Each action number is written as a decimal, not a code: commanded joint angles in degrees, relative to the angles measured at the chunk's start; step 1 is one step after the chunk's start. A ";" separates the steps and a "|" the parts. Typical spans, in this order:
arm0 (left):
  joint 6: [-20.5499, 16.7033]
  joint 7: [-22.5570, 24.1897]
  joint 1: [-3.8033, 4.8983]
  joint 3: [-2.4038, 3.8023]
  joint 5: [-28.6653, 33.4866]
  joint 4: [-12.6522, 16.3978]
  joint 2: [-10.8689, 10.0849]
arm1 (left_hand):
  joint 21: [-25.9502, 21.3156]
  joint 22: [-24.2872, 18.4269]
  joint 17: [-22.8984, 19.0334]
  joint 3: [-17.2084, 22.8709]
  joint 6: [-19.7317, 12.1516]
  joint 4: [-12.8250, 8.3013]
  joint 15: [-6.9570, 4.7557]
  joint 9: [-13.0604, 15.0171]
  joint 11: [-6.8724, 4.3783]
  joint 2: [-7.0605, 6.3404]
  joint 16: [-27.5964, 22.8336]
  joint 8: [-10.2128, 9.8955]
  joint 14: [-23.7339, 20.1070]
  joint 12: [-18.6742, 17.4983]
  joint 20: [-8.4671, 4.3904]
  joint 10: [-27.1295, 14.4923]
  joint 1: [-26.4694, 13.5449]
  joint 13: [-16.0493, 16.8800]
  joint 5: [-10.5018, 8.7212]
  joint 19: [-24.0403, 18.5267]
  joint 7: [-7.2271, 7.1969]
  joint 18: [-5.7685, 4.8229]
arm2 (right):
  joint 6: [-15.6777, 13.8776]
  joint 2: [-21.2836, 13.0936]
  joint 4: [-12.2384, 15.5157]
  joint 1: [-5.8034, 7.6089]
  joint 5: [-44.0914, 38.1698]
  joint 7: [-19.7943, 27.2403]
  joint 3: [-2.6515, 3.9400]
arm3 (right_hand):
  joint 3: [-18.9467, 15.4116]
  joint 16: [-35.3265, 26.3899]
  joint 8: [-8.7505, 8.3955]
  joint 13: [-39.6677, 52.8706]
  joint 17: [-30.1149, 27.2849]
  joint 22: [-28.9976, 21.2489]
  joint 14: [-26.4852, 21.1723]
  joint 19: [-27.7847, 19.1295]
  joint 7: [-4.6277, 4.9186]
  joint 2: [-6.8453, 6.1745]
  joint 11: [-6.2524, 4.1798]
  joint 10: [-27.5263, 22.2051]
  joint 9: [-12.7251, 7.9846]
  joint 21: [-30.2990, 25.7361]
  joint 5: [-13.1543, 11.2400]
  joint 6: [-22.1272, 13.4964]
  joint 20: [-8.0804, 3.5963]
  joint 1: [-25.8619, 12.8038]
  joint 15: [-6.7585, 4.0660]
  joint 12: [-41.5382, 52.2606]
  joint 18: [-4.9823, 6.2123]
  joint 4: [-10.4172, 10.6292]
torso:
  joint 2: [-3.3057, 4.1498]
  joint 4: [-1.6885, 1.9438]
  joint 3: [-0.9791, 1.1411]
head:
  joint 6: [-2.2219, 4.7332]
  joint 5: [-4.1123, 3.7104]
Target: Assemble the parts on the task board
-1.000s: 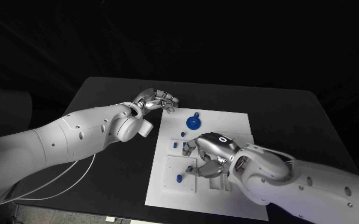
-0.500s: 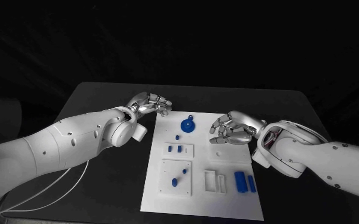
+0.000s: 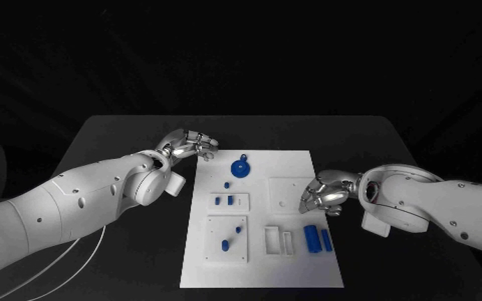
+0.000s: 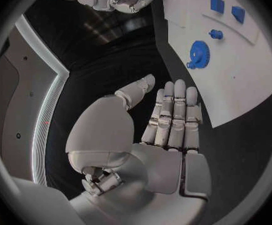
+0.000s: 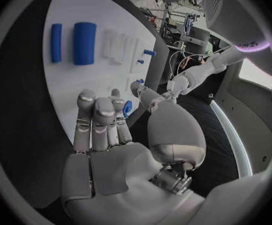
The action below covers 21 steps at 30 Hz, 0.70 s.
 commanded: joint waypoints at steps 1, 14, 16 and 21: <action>0.93 0.25 -0.25 0.04 0.30 0.12 0.09 | -0.36 0.09 0.10 -0.30 -0.36 0.02 0.23 -0.09 0.04 0.03 -0.24 0.40 -0.19 -0.11 0.09 -0.51 -0.49 -0.08 -0.21 -0.40 -0.04 1.01 | 7.00 -0.66 0.41 0.21 -5.68 -6.46 0.03 | -0.33 0.58 0.18 0.54 0.54 1.41 -0.54 0.07 0.23 0.42 -0.22 -0.41 0.40 0.62 0.21 0.91 -0.45 -1.18 -0.08 0.37 0.87 0.20 | -0.30 -0.19 0.07 | -0.46 -0.68; 1.75 1.65 -0.71 0.04 0.97 0.46 -0.31 | -0.54 0.35 0.59 -2.21 -0.53 1.26 0.36 -0.20 0.14 -1.48 -0.63 0.45 -0.28 -0.14 0.20 -0.66 -3.29 -0.18 -1.05 -0.52 0.06 0.87 | 10.84 -2.07 2.14 0.29 2.43 -12.82 -1.56 | 8.04 1.02 0.85 1.96 2.23 1.26 -0.46 0.34 -0.50 -3.14 -0.93 0.10 3.29 2.50 -10.08 2.04 -1.29 -3.27 -0.78 0.09 0.87 5.14 | -0.74 -0.46 -0.02 | -1.32 -0.92; 1.76 1.91 -0.72 0.03 1.00 0.65 -0.46 | -0.76 0.57 1.01 -5.29 -0.80 0.67 0.29 -0.26 0.12 -1.33 -0.93 0.47 -0.44 -0.15 0.11 -0.84 -5.19 -0.28 -0.61 -0.84 0.04 1.06 | 9.59 -2.09 2.62 0.29 1.99 -14.26 -1.81 | 7.38 1.19 0.18 2.18 2.46 1.33 -0.37 0.33 -0.23 -1.97 -0.69 0.11 3.23 2.83 -9.98 0.92 -1.35 -3.97 -0.54 0.14 0.87 4.75 | -0.72 -0.45 -0.08 | -1.42 -0.96; 1.81 2.32 -0.72 0.03 1.22 1.00 -0.79 | -1.46 0.60 1.79 -9.60 -1.34 0.02 0.36 -0.50 0.17 -1.20 -1.61 0.38 -0.54 -0.13 0.21 -1.06 -8.34 -0.46 -0.89 -0.86 0.17 1.27 | 9.03 -2.43 2.97 0.28 -1.86 -16.05 -2.24 | 6.72 1.32 0.06 2.45 2.72 1.33 -0.39 0.18 -0.11 -2.34 -0.56 0.14 3.42 3.18 -10.24 0.91 -1.43 -4.97 -0.42 0.19 0.87 4.38 | -0.69 -0.41 -0.09 | -1.68 -1.05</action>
